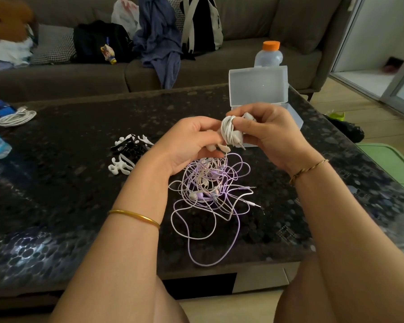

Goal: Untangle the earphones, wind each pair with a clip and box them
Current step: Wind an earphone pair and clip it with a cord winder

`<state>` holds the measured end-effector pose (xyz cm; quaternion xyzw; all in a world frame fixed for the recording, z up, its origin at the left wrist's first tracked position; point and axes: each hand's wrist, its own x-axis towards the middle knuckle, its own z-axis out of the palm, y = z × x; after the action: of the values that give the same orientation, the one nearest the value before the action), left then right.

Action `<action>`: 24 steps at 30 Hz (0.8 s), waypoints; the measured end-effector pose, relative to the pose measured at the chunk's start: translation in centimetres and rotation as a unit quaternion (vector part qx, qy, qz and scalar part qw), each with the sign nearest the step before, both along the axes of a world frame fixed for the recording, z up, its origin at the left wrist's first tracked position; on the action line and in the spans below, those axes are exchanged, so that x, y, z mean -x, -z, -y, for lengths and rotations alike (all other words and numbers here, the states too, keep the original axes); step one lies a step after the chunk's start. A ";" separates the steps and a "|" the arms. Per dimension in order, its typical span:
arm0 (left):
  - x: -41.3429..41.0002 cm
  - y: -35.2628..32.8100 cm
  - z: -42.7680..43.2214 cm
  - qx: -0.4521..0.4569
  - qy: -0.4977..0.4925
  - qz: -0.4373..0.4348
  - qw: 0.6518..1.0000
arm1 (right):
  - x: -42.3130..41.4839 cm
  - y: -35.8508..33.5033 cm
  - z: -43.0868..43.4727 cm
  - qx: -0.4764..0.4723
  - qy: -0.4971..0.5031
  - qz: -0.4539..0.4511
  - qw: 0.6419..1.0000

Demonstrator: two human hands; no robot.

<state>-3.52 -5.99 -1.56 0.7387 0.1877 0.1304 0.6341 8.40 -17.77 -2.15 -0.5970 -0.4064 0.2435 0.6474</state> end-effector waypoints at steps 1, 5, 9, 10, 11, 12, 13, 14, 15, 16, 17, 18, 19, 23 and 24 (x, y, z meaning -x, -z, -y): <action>0.0 0.1 -0.1 -0.008 0.005 -0.006 1.000 | 0.0 0.0 0.0 0.006 0.001 0.004 1.000; 0.1 0.1 -0.2 -0.060 0.005 -0.029 0.998 | 0.5 0.2 -0.2 0.010 0.013 0.006 1.000; 0.0 -0.1 -0.3 -0.117 -0.007 -0.030 0.993 | 0.8 0.5 -0.6 0.005 0.040 0.023 0.999; 0.0 -0.1 -0.2 -0.118 -0.010 -0.025 0.993 | 0.8 0.6 -0.7 0.002 0.047 0.029 0.998; 0.0 -0.1 -0.2 -0.116 -0.012 -0.020 0.993 | 0.9 0.6 -0.8 -0.002 0.053 0.033 0.998; 0.0 0.0 -0.2 -0.111 -0.014 -0.014 0.994 | 1.0 0.6 -0.9 -0.006 0.057 0.031 0.998; 0.0 0.0 -0.1 -0.103 -0.013 -0.007 0.995 | 1.0 0.6 -0.9 -0.009 0.059 0.020 0.998; 0.0 0.0 0.0 -0.092 -0.010 0.000 0.996 | 1.1 0.7 -1.0 -0.012 0.059 0.000 0.998; 0.1 0.0 0.0 -0.083 -0.008 0.006 0.997 | 1.1 0.7 -1.1 -0.014 0.058 -0.022 0.998; 0.1 0.0 0.1 -0.075 -0.007 0.012 0.997 | 1.1 0.8 -1.2 -0.016 0.057 -0.044 0.997; 0.1 0.0 0.1 -0.068 -0.007 0.017 0.998 | 1.1 0.8 -1.2 -0.017 0.054 -0.063 0.996; 0.1 0.0 0.1 -0.061 -0.010 0.024 0.998 | 1.2 0.8 -1.3 -0.018 0.051 -0.080 0.995; 0.1 0.0 0.1 -0.051 -0.020 0.030 0.998 | 1.2 0.9 -1.4 -0.019 0.048 -0.094 0.994; 0.1 -0.1 0.1 -0.048 -0.057 0.039 0.996 | 1.3 0.9 -1.5 -0.024 0.042 -0.112 0.993; 0.1 -0.1 0.1 -0.049 -0.061 0.040 0.996 | 1.3 0.9 -1.5 -0.025 0.040 -0.107 0.993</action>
<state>-3.67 -6.06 -1.47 0.7504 0.2007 0.2075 0.5947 7.14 -16.28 -3.09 -0.5670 -0.3159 0.2696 0.7113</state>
